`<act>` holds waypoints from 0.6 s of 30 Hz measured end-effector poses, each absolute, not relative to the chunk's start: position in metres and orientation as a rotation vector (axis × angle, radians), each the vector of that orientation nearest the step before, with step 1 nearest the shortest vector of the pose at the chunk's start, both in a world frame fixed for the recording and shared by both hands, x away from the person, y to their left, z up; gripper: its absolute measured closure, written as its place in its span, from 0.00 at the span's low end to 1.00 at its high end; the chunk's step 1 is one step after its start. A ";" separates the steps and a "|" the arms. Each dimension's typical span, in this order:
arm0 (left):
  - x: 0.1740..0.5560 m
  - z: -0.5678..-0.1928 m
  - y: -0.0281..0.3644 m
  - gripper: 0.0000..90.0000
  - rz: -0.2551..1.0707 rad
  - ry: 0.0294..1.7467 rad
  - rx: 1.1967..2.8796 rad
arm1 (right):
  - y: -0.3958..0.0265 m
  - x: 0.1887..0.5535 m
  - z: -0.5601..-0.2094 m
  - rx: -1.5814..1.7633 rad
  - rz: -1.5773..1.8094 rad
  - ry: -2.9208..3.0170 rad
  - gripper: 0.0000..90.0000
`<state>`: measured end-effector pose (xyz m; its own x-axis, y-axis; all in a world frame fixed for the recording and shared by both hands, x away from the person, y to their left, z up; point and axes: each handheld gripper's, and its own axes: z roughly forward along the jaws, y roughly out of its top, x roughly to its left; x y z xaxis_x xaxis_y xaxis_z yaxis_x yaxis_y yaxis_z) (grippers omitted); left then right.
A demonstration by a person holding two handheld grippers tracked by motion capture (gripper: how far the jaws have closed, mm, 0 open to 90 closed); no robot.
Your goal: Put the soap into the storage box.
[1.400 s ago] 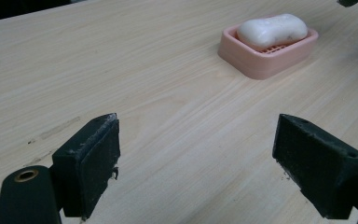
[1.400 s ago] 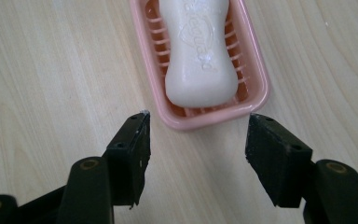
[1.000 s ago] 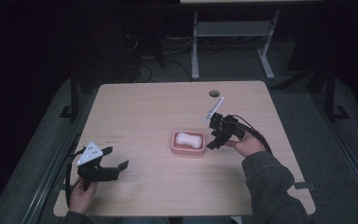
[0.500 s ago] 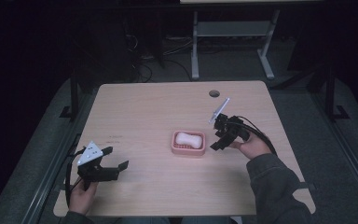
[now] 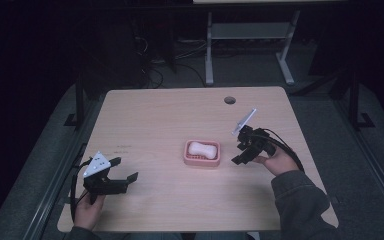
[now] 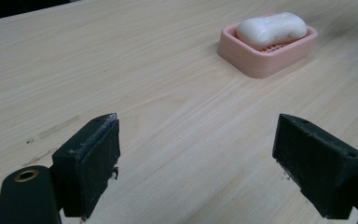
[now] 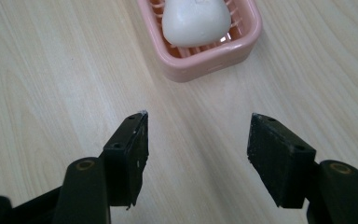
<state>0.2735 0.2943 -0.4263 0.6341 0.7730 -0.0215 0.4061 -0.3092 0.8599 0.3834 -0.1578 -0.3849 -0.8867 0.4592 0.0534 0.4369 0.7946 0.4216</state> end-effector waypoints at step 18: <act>0.274 -0.426 0.294 0.16 0.505 0.930 1.942 | -0.182 0.372 -0.395 0.790 0.684 2.915 0.42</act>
